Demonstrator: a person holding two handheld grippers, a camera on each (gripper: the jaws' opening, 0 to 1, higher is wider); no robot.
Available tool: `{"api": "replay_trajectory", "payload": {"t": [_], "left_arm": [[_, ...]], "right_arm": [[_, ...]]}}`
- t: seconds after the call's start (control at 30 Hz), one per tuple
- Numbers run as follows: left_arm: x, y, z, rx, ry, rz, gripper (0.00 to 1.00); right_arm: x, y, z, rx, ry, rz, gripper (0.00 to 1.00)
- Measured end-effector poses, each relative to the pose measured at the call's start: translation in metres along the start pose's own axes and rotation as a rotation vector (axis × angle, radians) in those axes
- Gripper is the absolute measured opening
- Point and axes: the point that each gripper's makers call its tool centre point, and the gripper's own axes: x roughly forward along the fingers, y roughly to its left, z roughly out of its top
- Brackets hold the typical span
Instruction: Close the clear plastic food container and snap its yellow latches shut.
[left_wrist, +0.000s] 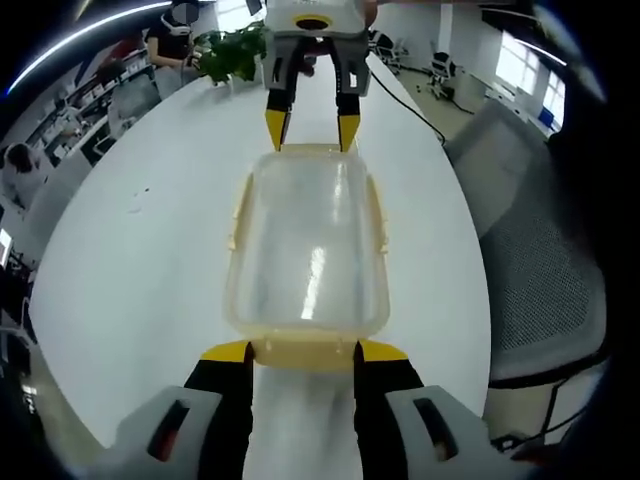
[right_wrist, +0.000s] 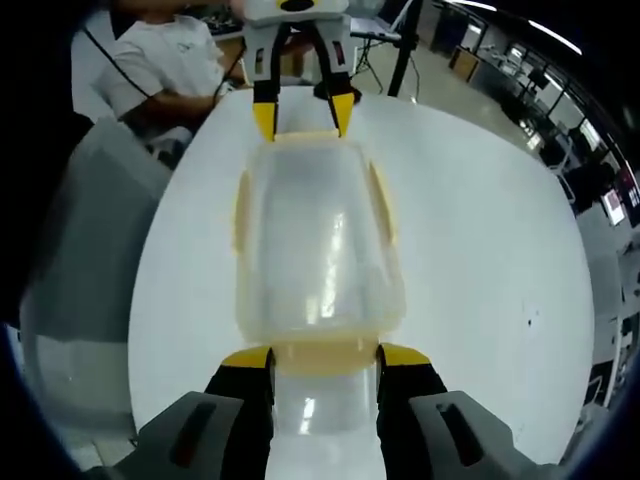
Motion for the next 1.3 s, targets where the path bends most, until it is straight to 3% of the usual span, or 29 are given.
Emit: {"api": "replay_trajectory", "payload": {"t": [1.3], "left_arm": [[0.038, -0.007, 0.055, 0.020, 0.022, -0.005, 0.38]], "right_arm": [[-0.019, 0.003, -0.063, 0.017, -0.010, -0.009, 0.39]]}}
